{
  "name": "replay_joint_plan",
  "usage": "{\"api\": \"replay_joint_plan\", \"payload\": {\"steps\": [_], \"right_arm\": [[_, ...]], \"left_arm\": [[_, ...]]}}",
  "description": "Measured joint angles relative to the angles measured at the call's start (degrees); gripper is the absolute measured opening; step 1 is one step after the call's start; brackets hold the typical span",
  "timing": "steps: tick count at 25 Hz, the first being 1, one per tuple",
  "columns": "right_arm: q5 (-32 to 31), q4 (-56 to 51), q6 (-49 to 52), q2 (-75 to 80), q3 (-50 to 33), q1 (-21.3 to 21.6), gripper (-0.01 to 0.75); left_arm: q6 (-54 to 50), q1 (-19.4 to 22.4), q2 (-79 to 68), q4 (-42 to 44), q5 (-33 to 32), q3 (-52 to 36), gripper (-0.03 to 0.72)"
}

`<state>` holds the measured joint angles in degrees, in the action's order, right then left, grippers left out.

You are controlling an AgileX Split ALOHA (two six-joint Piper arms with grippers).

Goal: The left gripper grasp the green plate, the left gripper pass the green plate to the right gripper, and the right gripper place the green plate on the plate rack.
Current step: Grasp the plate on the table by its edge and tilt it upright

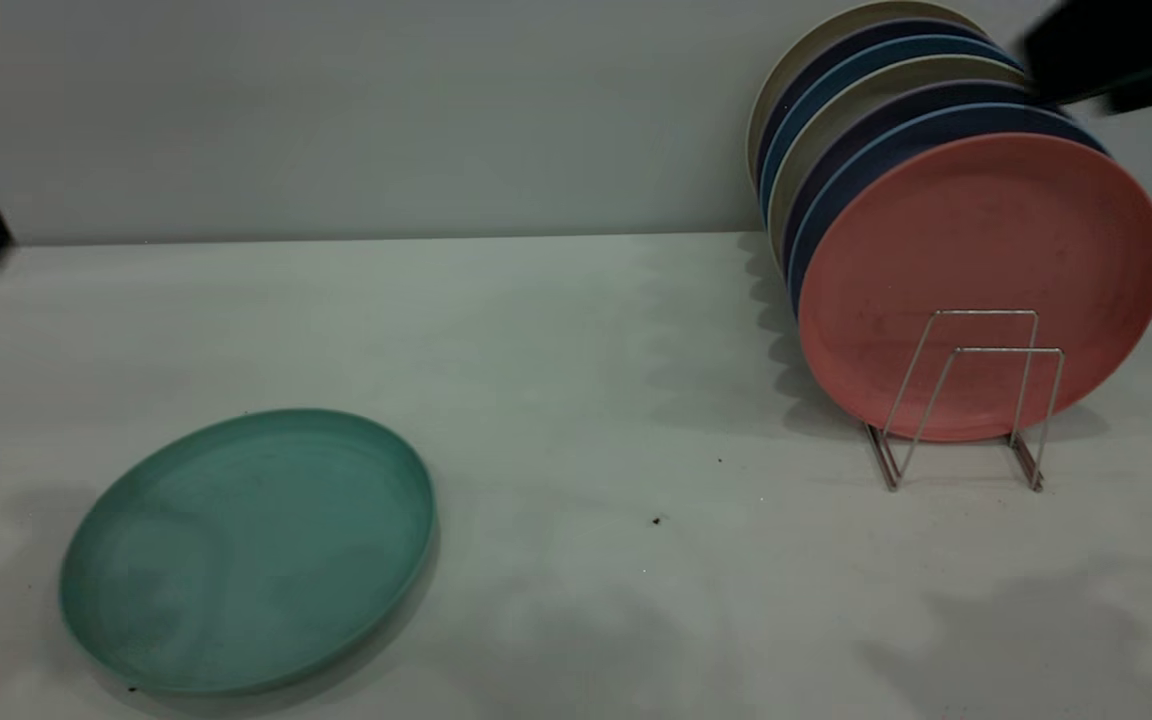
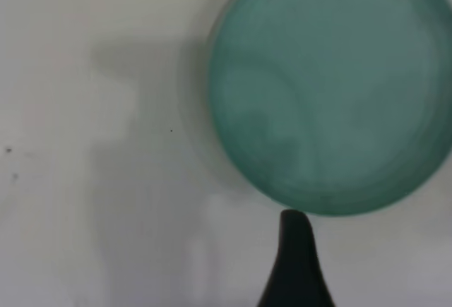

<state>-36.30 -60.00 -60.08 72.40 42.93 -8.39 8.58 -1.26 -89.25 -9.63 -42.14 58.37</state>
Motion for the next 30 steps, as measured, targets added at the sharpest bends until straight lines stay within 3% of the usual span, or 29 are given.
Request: {"api": "replay_joint_plan", "payload": {"steps": [9, 22, 27, 30], "right_arm": [[3.6, -13.1, -6.6, 15.1, 1.3, -13.7, 0.497], [5.0, -18.9, -9.0, 19.7, 1.4, -14.6, 0.497], [5.3, -19.0, -9.1, 19.7, 1.4, -14.6, 0.497], [5.6, -19.0, -9.1, 19.7, 1.4, -14.6, 0.497]], "left_arm": [[5.8, 6.6, -19.7, -4.2, 2.7, 4.9, 0.590], [14.7, 6.8, -37.2, -16.3, 12.1, 5.4, 0.539], [17.1, 6.7, -39.2, -20.3, 13.5, 5.6, 0.473], [17.4, 6.7, -39.5, -20.6, 13.7, 5.6, 0.373]]}}
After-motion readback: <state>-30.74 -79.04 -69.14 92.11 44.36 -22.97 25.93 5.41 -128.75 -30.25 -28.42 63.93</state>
